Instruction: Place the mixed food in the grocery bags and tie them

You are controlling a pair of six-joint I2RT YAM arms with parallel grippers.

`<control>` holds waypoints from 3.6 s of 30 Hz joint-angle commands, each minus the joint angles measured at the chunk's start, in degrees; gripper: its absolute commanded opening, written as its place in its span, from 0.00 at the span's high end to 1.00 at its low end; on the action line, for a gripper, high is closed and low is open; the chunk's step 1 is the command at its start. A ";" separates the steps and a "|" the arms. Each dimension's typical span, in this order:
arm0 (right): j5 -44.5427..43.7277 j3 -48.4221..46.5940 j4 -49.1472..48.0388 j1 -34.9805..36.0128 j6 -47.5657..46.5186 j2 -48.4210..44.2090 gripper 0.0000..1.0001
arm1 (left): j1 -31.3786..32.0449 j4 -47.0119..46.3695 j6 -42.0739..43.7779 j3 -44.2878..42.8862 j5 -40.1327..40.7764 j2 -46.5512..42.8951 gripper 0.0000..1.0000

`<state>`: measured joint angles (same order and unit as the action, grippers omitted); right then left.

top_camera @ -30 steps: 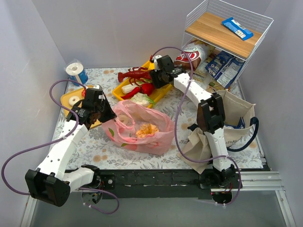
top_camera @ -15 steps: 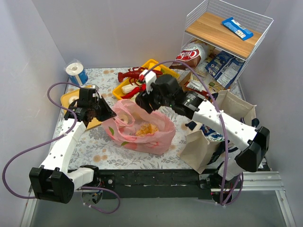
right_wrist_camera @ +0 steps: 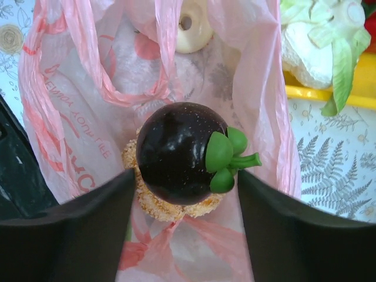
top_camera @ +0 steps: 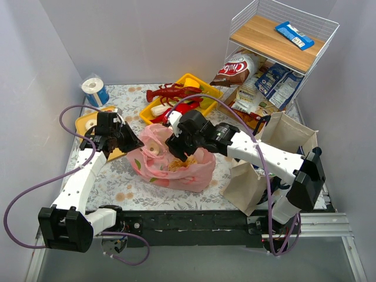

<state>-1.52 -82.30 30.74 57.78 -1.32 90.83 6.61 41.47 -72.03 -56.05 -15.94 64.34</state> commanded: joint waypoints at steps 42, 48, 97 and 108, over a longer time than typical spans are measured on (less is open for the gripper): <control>-4.55 -43.82 -9.91 -20.60 4.58 50.41 0.17 | -0.81 8.63 -14.02 7.71 18.68 -21.27 1.00; -3.84 -45.31 -14.39 -20.78 4.13 52.69 0.18 | -0.81 7.57 -12.18 7.89 16.39 -21.80 1.00; -0.76 8.82 -2.09 2.60 8.27 -10.23 0.99 | -0.81 0.19 -12.78 5.60 2.85 -16.61 1.00; -2.54 -0.37 0.90 3.04 3.26 0.92 0.80 | -0.81 -3.50 -12.52 7.53 -1.54 -19.51 1.00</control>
<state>-5.26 -74.41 32.27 60.49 4.12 87.07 6.11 41.25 -84.66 -48.49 -13.43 47.42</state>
